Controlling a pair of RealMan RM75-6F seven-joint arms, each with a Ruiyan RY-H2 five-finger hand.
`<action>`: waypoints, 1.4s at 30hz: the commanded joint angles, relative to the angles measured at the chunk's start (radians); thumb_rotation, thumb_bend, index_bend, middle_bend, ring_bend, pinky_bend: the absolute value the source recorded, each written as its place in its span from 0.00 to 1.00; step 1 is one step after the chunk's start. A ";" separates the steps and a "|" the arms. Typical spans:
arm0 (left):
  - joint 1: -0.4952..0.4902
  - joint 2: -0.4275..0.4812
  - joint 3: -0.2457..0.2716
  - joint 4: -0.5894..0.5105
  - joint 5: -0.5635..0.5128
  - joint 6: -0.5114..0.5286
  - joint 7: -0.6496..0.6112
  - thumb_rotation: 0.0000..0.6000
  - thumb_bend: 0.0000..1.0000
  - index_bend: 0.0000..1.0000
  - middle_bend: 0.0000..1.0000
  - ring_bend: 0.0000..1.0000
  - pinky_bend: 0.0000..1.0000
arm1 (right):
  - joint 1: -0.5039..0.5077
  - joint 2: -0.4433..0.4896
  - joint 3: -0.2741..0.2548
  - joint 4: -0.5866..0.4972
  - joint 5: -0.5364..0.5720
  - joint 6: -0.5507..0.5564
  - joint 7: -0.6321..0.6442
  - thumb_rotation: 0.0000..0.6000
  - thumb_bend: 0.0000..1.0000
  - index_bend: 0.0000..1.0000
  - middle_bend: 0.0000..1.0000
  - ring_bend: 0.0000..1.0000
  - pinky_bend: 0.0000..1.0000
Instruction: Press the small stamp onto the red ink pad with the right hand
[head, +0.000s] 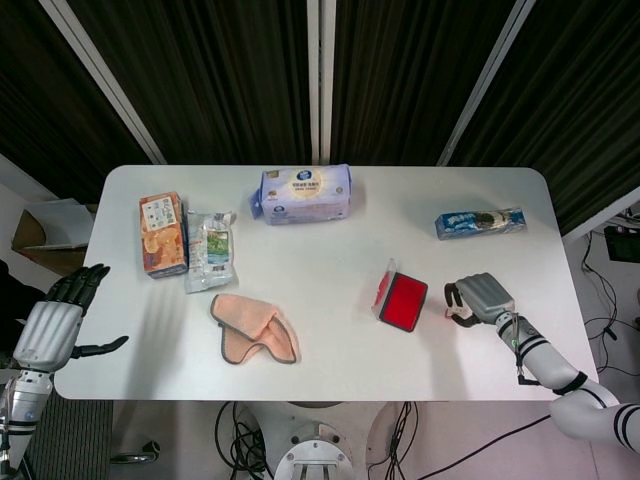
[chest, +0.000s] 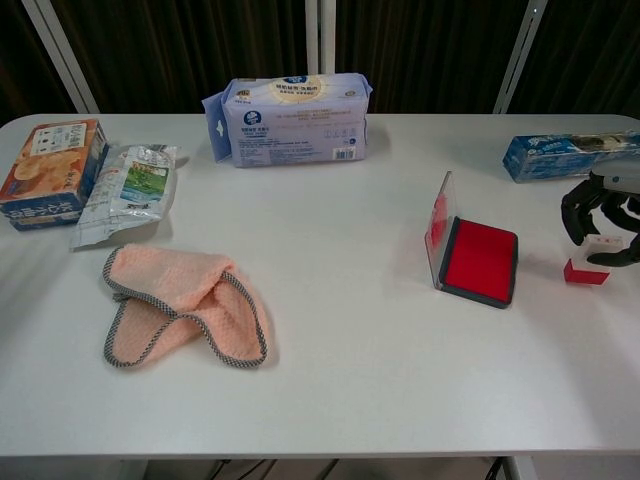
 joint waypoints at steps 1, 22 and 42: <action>-0.001 0.000 0.000 0.001 0.000 -0.001 -0.001 0.66 0.03 0.01 0.08 0.08 0.17 | 0.003 -0.005 0.002 0.007 0.001 -0.009 0.000 1.00 0.40 0.73 0.61 0.76 0.99; 0.001 0.001 0.000 0.012 -0.007 -0.004 -0.014 0.68 0.03 0.01 0.08 0.08 0.17 | 0.011 -0.008 0.007 0.017 0.003 -0.052 -0.005 1.00 0.40 0.65 0.55 0.76 0.99; 0.000 0.003 0.000 0.012 -0.010 -0.007 -0.017 0.67 0.03 0.01 0.08 0.08 0.17 | 0.014 0.007 0.007 0.007 -0.002 -0.068 -0.008 1.00 0.38 0.52 0.41 0.76 0.99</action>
